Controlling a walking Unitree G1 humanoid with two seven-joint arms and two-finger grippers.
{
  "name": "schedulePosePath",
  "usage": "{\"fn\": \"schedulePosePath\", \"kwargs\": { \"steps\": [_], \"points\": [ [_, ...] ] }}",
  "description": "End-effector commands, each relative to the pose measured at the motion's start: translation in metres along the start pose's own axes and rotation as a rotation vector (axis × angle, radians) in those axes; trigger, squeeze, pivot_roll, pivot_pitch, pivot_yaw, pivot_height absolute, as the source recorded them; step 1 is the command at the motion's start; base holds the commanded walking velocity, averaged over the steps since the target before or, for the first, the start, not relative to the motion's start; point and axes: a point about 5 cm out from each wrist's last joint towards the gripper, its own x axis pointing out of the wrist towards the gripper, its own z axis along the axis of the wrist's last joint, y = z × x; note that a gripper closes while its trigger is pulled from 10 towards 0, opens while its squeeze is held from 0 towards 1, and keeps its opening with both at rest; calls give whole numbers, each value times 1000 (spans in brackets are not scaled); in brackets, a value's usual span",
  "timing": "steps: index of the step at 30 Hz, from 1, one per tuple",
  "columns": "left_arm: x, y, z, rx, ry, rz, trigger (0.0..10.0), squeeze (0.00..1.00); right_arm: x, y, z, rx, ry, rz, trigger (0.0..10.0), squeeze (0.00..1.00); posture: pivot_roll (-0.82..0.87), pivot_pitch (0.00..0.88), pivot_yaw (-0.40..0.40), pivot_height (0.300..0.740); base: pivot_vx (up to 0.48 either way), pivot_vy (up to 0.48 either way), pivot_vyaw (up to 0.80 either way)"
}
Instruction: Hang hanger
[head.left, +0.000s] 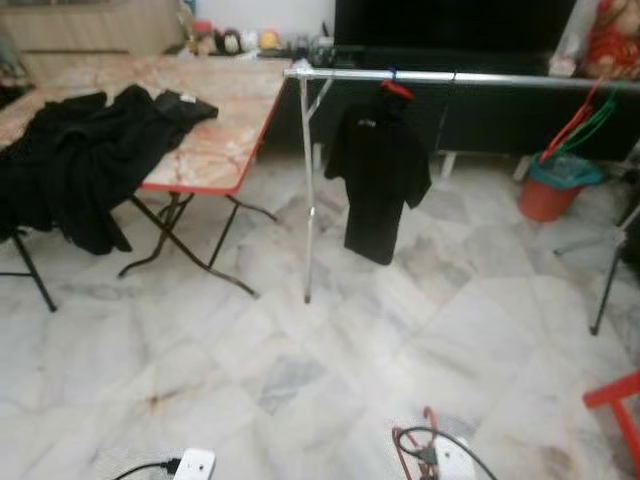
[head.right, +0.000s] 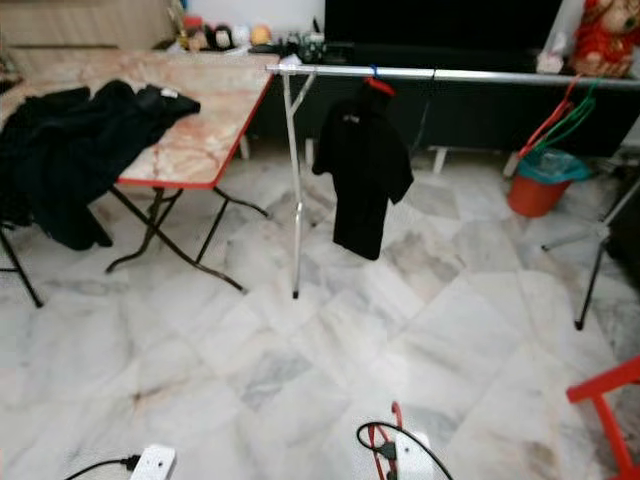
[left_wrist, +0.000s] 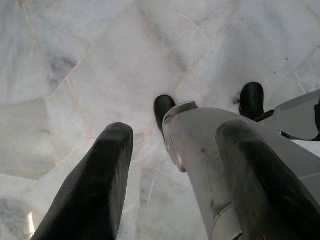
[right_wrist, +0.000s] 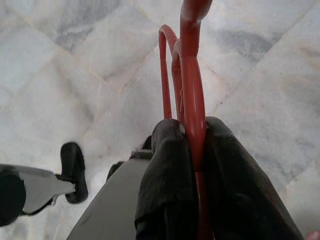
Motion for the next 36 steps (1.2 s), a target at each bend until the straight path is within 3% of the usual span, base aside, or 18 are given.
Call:
{"fn": "schedulePosePath", "kwargs": {
  "steps": [1, 12, 16, 36],
  "points": [
    [-1, 4, -3, 0, 13, 7, 10000, 0, 0, 1, 1, 27, -13, 7, 10000, 0, -30, 0, 18, 740, 277, 0, 0],
    [-1, 3, -3, -12, 14, 2, 10000, 0, 1, 5, 5, 8, -12, 3, 10000, 0, -29, 0, 18, 740, 405, 0, 0],
    [-1, 3, -3, 0, 17, -3, 10000, 0, 4, 13, 17, 32, -26, 13, 10000, 0, -40, 0, 27, 740, 426, 0, -800],
    [-1, 2, -3, 7, 16, -14, 10000, 0, 7, 9, 38, 19, -63, 3, 10000, 0, -34, 0, 25, 740, 430, 0, -80]
  ]
}}
